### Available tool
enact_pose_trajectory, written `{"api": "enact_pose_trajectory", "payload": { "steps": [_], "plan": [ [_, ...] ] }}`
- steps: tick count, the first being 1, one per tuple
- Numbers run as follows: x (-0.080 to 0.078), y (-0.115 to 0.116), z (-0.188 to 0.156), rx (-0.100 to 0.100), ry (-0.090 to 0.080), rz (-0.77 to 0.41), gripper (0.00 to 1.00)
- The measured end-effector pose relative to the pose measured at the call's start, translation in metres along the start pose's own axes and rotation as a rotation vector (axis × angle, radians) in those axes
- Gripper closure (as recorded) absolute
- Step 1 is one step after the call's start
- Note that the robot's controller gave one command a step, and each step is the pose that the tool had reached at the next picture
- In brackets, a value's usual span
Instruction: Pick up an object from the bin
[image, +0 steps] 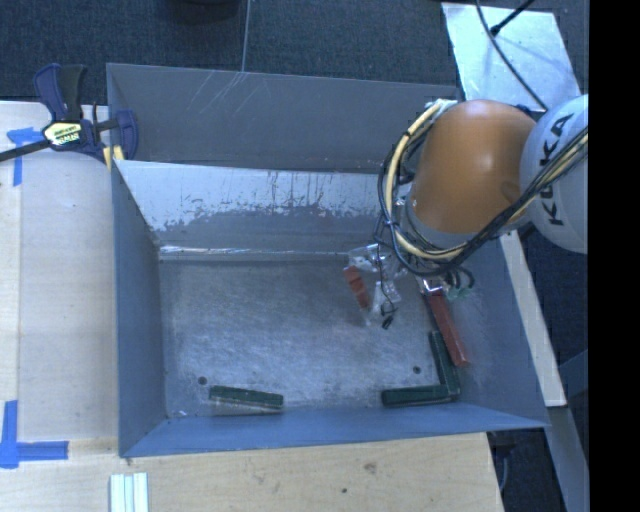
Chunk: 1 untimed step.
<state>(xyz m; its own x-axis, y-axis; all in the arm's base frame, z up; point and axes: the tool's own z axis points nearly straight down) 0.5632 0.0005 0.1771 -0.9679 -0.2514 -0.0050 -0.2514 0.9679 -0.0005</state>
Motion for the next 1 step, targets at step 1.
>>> {"api": "enact_pose_trajectory", "payload": {
  "steps": [1],
  "plan": [
    [0.0056,-0.0858,-0.0729,0.008,-0.006,0.027,1.0]
  ]
}}
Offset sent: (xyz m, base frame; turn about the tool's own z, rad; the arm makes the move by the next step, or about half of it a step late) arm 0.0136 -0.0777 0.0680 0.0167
